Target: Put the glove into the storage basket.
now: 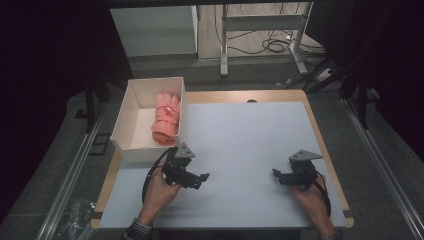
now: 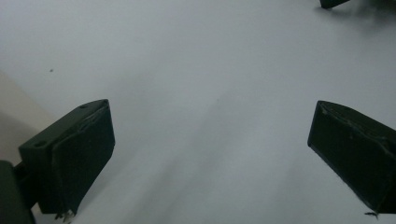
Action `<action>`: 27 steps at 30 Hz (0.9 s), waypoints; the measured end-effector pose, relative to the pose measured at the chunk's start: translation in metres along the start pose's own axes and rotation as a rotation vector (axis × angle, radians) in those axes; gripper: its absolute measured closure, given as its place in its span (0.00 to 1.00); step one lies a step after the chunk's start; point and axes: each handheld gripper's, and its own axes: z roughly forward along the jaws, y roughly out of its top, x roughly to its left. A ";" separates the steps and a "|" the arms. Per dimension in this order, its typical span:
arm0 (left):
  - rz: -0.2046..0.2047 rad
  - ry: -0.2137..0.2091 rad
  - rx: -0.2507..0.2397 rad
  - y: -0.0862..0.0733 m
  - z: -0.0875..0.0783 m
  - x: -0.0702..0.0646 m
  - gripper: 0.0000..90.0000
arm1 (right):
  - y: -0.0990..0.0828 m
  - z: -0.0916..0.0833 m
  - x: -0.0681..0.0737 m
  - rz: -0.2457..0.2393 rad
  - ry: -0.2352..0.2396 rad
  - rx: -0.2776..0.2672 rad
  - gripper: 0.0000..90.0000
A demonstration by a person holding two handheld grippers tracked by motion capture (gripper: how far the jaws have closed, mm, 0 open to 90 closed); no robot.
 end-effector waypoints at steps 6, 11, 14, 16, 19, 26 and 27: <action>0.010 -0.004 -0.005 -0.008 0.018 0.000 0.01 | 0.000 0.000 0.000 0.000 0.000 0.000 0.21; 0.020 -0.017 -0.007 -0.014 0.032 -0.001 0.01 | 0.000 0.000 0.000 0.000 0.000 0.000 0.21; 0.029 -0.018 -0.007 -0.017 0.038 -0.002 0.01 | 0.000 0.000 0.000 0.000 0.000 0.000 0.21; 0.032 -0.022 -0.008 -0.019 0.043 -0.003 0.01 | 0.000 0.000 0.000 0.000 0.000 0.000 0.21; 0.035 -0.026 -0.010 -0.022 0.049 -0.005 0.01 | 0.000 0.000 0.000 0.000 0.000 0.000 0.21; 0.054 -0.018 0.030 -0.028 0.064 -0.010 0.01 | 0.000 0.000 0.000 0.000 0.000 0.000 0.21; 0.063 -0.009 0.039 -0.027 0.065 -0.011 0.01 | 0.000 0.000 0.000 0.000 0.000 0.000 0.21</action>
